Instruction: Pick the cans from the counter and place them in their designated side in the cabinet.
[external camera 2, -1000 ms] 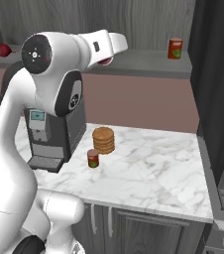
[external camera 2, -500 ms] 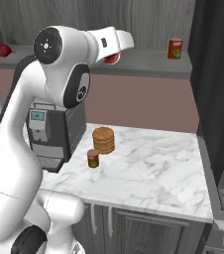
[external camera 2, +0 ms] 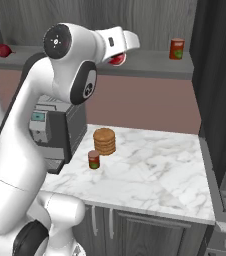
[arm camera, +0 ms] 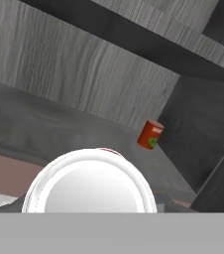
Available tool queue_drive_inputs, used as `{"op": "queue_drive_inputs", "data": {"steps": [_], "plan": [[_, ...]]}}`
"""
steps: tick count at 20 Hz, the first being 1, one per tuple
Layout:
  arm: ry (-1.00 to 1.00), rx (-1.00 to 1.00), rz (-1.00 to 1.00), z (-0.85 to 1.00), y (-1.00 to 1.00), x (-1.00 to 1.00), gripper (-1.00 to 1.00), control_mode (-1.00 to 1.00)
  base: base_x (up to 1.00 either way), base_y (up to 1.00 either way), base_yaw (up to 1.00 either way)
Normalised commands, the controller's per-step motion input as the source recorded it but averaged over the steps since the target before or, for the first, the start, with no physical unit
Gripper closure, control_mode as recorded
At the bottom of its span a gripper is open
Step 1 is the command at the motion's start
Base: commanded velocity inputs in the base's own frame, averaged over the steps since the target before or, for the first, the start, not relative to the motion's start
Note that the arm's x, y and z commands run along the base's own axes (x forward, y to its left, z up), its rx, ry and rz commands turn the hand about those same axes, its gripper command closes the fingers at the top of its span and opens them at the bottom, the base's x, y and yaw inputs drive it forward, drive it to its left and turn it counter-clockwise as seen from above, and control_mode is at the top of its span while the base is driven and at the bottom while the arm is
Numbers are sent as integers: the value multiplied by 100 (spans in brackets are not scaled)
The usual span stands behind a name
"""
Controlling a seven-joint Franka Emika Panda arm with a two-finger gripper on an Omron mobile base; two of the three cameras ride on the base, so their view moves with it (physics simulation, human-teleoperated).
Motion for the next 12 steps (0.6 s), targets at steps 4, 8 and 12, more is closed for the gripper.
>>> {"op": "queue_drive_inputs", "data": {"steps": [4, 8, 12], "plan": [[0, 0, -1, -8, -4, 19, 100, -100, 0, 0, 0], [1, 0, -1, -4, -7, 27, 100, -100, 0, 0, 0], [4, 0, -1, -2, -12, 27, 100, -100, 0, 0, 0]]}}
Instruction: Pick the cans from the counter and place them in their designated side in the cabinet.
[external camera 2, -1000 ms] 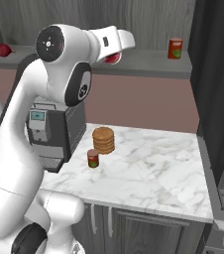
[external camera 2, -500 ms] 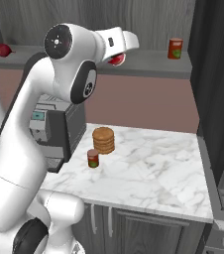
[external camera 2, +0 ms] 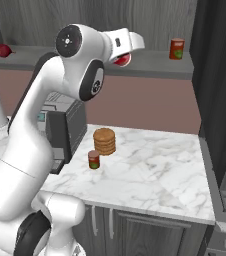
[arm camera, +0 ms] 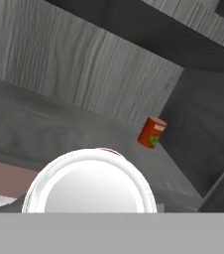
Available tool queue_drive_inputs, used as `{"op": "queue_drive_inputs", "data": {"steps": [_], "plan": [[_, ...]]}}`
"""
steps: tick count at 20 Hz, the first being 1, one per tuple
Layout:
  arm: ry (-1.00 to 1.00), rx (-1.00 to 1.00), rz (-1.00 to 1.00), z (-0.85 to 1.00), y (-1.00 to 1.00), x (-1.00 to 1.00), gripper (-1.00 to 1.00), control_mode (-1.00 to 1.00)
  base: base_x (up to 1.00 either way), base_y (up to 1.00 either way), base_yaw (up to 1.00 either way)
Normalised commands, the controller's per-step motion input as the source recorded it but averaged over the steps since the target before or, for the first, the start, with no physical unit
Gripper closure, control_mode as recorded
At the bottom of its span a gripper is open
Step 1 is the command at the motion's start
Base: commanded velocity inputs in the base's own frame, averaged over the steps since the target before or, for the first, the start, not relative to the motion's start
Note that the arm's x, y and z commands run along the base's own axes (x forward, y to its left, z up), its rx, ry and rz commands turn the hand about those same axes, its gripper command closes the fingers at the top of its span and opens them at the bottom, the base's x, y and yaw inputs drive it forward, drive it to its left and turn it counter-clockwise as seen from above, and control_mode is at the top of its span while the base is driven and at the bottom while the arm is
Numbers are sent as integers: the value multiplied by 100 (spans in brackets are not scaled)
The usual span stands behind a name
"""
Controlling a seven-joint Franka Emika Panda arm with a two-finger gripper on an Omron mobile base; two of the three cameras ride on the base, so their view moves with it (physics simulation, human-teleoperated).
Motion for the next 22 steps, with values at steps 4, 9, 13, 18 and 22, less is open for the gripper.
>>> {"op": "queue_drive_inputs", "data": {"steps": [4, 9, 13, 18, 22], "plan": [[7, 0, -1, 0, -13, 21, 100, -100, 0, 0, 0], [6, 0, 0, -2, -11, 19, 100, -100, 0, 0, 0], [3, 0, 0, -6, -11, 18, 100, -100, 0, 0, 0], [4, 0, 0, -8, -8, 23, 100, -100, 0, 0, 0], [4, 0, 0, -12, -2, 25, 100, -100, 0, 0, 0]]}}
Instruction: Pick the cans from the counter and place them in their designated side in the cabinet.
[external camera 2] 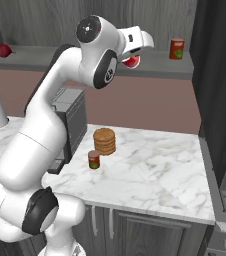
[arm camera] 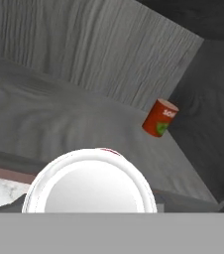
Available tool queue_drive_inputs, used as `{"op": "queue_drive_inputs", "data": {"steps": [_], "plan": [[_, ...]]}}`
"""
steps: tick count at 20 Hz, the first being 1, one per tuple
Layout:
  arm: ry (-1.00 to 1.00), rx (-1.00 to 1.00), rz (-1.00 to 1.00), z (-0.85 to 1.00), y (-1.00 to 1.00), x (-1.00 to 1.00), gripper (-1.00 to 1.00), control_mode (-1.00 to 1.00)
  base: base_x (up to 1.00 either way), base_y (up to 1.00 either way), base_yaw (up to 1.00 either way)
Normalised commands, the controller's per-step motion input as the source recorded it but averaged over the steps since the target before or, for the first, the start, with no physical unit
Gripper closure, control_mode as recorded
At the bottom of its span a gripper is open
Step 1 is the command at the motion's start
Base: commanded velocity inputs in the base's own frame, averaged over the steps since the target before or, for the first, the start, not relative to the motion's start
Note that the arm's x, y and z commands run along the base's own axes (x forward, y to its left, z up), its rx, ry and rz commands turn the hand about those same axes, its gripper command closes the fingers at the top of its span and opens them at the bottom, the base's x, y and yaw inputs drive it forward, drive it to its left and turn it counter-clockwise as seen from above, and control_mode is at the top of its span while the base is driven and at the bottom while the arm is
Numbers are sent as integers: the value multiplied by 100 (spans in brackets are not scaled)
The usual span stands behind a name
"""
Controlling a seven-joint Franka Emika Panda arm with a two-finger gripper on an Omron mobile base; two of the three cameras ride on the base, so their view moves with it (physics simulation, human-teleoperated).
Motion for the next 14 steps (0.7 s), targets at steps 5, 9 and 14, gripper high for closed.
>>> {"op": "queue_drive_inputs", "data": {"steps": [5, 9, 14], "plan": [[2, 0, 0, -5, -7, 23, 100, -100, 0, 0, 0], [2, 0, 0, -5, -12, 21, 100, -100, 0, 0, 0], [3, 0, 0, -8, -9, 20, 100, -100, 0, 0, 0]]}}
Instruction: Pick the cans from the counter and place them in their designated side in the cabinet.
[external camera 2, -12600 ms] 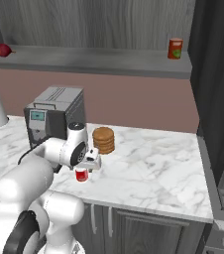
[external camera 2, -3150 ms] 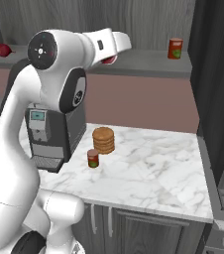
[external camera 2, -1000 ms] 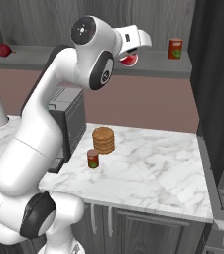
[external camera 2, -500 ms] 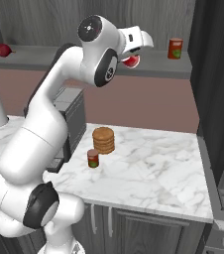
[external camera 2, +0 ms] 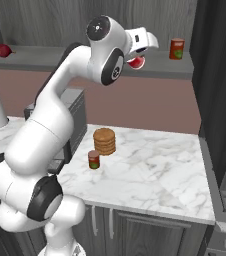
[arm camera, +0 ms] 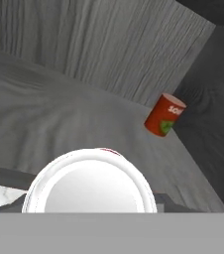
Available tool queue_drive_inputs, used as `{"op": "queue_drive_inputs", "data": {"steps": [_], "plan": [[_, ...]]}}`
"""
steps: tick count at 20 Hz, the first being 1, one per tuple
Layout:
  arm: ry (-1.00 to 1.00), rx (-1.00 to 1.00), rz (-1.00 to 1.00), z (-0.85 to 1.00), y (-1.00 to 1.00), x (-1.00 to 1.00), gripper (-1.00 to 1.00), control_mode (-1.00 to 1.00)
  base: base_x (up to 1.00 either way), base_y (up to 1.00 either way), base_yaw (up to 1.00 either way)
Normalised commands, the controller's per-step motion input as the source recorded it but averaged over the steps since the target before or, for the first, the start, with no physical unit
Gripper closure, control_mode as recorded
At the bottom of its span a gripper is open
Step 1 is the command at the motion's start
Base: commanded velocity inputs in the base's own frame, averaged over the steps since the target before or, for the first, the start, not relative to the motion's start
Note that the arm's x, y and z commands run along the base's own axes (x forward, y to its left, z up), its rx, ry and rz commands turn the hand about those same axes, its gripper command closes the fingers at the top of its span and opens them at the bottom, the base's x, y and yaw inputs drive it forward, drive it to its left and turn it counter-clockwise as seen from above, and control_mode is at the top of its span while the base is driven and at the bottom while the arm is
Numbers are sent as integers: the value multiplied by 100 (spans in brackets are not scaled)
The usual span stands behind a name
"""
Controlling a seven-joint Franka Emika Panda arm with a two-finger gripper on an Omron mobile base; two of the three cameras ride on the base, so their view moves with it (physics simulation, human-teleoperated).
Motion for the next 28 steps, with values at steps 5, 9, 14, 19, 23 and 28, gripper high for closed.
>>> {"op": "queue_drive_inputs", "data": {"steps": [5, 9, 14, 19, 23, 28], "plan": [[1, 0, 0, -4, -9, 18, 100, -100, 0, 0, 0], [0, 0, 0, -4, -8, 17, 100, -100, 0, 0, 0], [2, 0, 0, -10, -5, 17, 100, -100, 0, 0, 0], [0, 0, 0, -4, -7, 20, 100, -100, 0, 0, 0], [0, 0, 0, -3, -8, 21, 100, -100, 0, 0, 0], [1, 0, 0, -4, -7, 23, 100, -100, 0, 0, 0]]}}
